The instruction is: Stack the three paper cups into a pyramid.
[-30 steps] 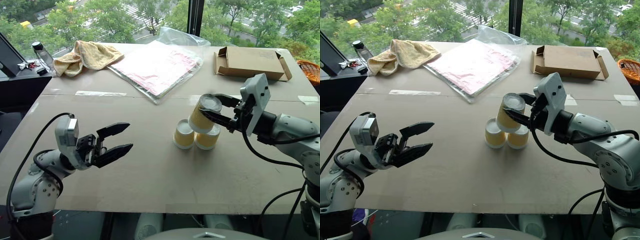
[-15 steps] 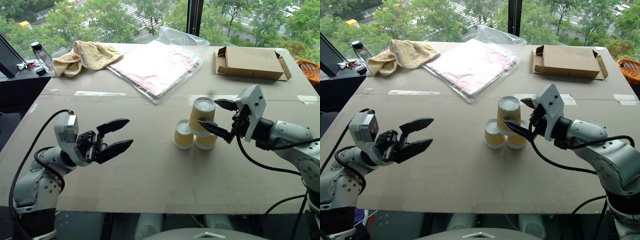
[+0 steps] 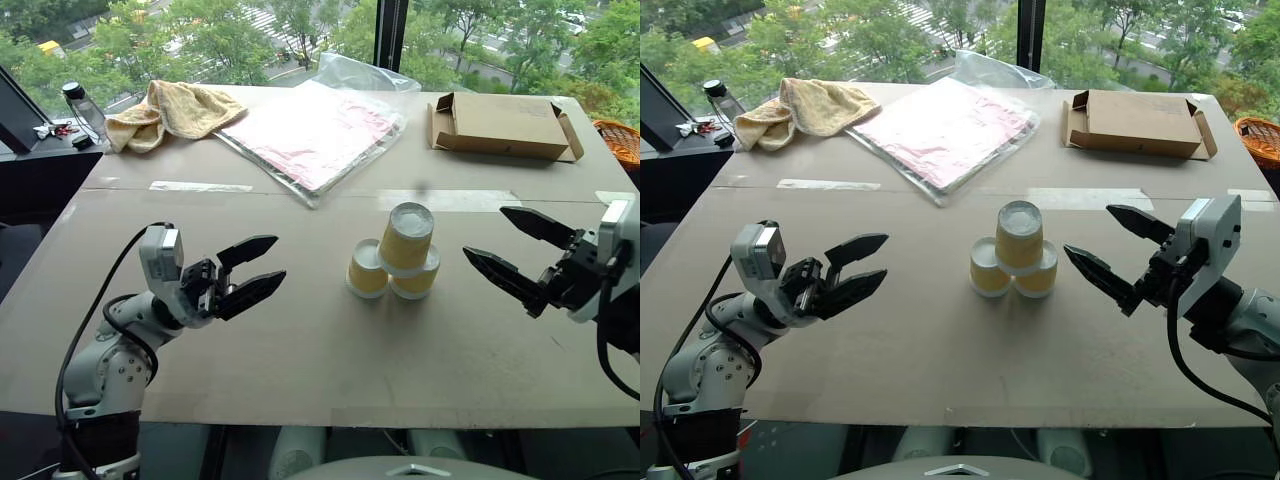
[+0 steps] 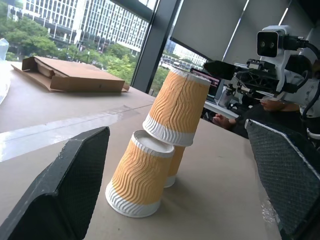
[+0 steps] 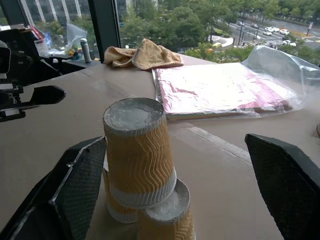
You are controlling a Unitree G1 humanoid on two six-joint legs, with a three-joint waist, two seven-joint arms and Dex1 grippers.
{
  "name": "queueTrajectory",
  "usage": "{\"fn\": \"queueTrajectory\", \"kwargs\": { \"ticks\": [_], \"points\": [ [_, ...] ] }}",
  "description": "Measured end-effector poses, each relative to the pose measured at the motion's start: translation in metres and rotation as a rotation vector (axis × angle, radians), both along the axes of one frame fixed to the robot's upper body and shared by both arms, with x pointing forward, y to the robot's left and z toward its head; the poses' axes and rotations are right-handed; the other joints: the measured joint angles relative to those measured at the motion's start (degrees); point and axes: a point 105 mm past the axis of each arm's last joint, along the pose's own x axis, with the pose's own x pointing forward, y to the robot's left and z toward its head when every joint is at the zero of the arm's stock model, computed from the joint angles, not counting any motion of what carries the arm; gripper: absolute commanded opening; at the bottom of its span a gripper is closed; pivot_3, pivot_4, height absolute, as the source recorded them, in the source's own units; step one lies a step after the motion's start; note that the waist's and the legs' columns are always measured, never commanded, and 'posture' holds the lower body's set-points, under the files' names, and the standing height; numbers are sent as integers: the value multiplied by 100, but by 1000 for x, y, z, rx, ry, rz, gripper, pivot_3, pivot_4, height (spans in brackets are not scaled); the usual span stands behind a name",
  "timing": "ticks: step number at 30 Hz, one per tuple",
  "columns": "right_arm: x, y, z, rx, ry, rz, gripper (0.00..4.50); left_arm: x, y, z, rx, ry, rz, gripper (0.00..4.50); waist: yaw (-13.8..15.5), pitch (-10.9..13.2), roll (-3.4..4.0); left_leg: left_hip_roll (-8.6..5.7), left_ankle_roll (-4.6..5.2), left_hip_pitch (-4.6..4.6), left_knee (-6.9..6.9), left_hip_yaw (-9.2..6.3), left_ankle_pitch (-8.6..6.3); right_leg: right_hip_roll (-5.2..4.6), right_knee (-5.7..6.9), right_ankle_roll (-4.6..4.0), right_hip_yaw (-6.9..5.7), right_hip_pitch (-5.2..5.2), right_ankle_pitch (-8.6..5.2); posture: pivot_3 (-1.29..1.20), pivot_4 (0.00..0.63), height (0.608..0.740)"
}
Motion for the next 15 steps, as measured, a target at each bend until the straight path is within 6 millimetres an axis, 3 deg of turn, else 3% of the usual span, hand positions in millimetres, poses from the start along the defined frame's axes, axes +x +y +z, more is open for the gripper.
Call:
{"fn": "queueTrajectory", "kwargs": {
  "ticks": [3, 7, 10, 15],
  "points": [
    [-3, -7, -11, 6, 22, -38, 4360, 0, -1, -1, 0, 3, -4, 4500, 6, 0, 0, -1, 0, 0, 0, 0, 0, 0, 0, 0, 0, 1, -1, 0, 150, 740],
    [-6, -30, -43, -31, 88, -142, 4360, 0, 1, -5, 21, 11, 10, 4500, 15, -1, -1, -1, 0, 0, 0, 3, 0, -1, -1, 0, 2, 1, -1, 0, 150, 740],
    [-11, -53, -74, -95, 156, -227, 4360, 3, 12, -19, 112, 52, 72, 4500, 6, -1, 1, -2, 0, 6, -1, 5, 0, -1, -1, 2, 5, 1, -3, 0, 150, 740],
    [-26, -77, -108, -162, 235, -295, 4360, 0, 34, -48, 235, 138, 158, 4500, 0, 0, 2, 3, -1, 13, -5, 13, 0, -1, -1, 11, 10, 1, -10, 0, 150, 740]
  ]
}}
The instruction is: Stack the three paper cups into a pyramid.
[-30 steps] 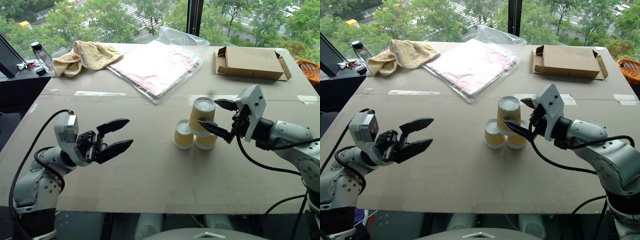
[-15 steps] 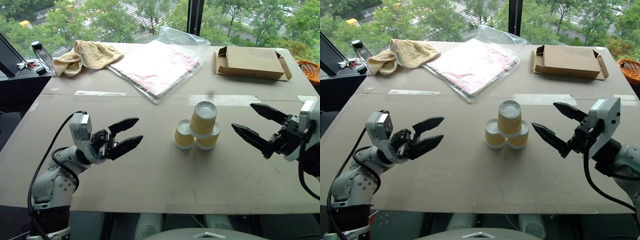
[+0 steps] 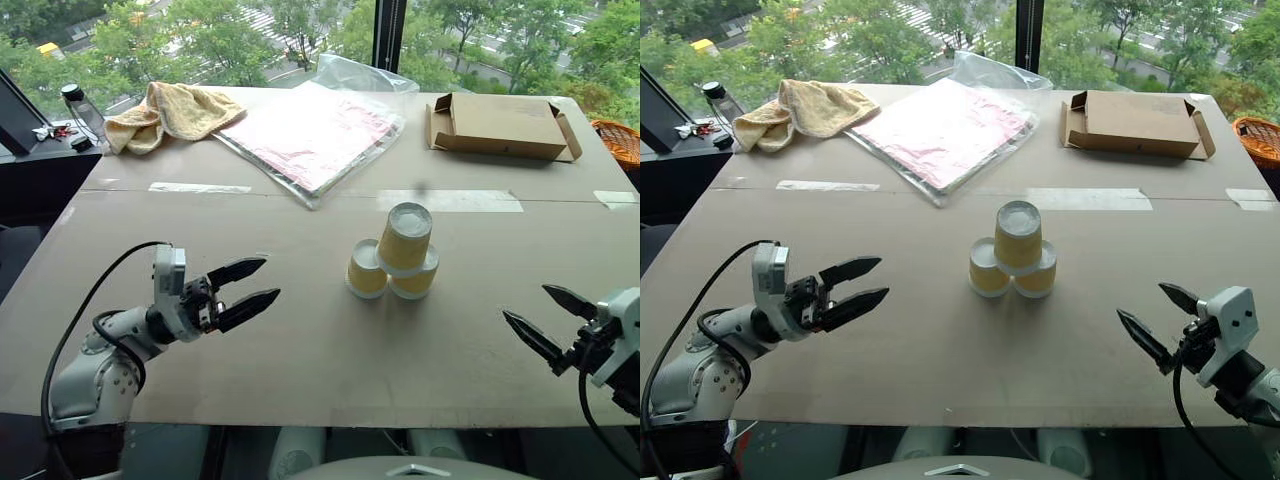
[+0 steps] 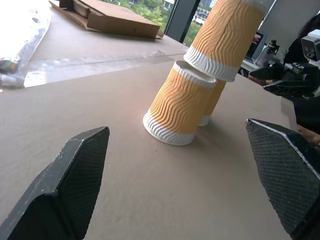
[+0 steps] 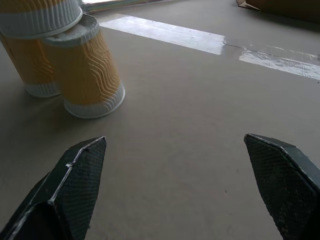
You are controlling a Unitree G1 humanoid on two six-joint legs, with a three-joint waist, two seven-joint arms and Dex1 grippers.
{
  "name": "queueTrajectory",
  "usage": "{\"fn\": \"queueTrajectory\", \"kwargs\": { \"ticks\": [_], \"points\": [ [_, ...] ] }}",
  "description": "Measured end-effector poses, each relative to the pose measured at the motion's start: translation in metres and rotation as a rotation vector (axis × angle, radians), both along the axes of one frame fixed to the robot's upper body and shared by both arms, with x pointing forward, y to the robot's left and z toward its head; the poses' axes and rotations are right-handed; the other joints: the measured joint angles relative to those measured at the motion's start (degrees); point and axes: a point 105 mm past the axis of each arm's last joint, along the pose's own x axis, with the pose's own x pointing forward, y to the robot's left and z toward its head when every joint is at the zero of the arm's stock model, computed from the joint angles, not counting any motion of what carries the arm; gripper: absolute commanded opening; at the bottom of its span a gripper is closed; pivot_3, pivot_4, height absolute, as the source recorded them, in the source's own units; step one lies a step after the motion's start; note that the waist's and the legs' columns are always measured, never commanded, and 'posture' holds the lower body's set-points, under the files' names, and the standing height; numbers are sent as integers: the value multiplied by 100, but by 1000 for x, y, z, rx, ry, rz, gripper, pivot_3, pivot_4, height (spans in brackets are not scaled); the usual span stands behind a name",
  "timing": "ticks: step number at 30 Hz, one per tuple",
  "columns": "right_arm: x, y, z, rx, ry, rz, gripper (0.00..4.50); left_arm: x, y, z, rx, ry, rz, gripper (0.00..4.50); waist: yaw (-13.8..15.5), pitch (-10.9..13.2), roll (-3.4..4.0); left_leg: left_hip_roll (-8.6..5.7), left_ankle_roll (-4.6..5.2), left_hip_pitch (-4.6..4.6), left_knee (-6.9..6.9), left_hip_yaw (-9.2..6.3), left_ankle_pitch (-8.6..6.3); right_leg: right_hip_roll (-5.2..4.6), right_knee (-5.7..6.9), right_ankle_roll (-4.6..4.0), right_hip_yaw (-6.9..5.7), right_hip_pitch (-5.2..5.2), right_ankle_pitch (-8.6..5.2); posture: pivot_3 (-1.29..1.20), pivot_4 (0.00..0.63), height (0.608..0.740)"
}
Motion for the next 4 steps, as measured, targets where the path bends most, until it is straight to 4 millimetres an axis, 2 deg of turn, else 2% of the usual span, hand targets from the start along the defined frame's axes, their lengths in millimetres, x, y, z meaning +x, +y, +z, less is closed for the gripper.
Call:
{"fn": "queueTrajectory", "kwargs": {
  "ticks": [4],
  "points": [
    [-12, -11, -16, -36, 33, 0, 4360, -4, 16, -19, 132, 52, 65, 4500, 15, 0, 0, 4, -1, 0, 0, 2, -1, -4, -1, 2, 0, 0, -2, 0, 150, 740]
  ]
}}
